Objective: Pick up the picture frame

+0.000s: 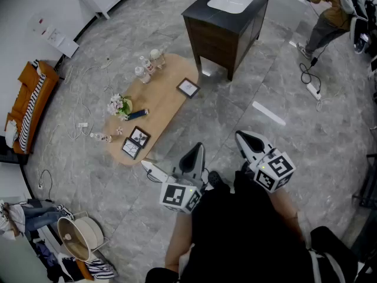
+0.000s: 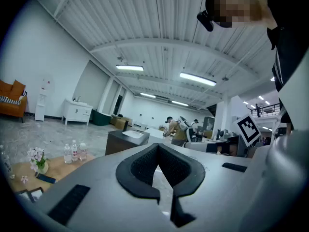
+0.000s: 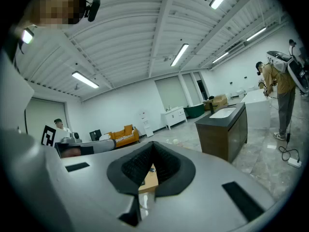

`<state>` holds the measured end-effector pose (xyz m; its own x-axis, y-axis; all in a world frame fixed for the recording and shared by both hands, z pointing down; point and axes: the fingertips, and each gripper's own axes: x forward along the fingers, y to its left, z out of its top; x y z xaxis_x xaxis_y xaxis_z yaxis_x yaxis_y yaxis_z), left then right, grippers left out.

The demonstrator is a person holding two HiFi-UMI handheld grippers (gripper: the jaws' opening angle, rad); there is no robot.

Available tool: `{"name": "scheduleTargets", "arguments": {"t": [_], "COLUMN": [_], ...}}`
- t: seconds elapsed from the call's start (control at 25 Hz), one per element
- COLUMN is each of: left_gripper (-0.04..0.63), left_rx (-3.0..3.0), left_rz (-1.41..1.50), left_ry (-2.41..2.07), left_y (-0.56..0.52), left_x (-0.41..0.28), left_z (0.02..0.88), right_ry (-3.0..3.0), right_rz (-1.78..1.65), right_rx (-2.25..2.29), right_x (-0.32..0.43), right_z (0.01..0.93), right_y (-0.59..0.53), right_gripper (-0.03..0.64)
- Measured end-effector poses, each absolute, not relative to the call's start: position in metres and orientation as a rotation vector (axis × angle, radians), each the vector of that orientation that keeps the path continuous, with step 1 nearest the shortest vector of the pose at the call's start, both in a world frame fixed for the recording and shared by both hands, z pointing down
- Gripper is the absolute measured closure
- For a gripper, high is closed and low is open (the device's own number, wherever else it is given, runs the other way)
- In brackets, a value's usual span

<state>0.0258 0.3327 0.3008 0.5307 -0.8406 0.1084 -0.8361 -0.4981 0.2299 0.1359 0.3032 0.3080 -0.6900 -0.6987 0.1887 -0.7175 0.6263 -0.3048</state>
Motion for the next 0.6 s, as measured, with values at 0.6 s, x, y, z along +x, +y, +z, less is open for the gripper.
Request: {"name": "scheduleTargets", "arguments": {"t": [0.6], "left_gripper": [0.592], "left_rx": [2.555], "left_rz": [-0.042], "left_ry": [-1.352], "left_y": [0.335], "left_x": [0.025], "left_z": [0.300], "right_ry": [-2.830], "right_rz": [0.579], "right_rx": [1.210], "right_x": [0.125], "right_z": [0.298], "right_y": [0.305], "right_gripper": [0.604]}}
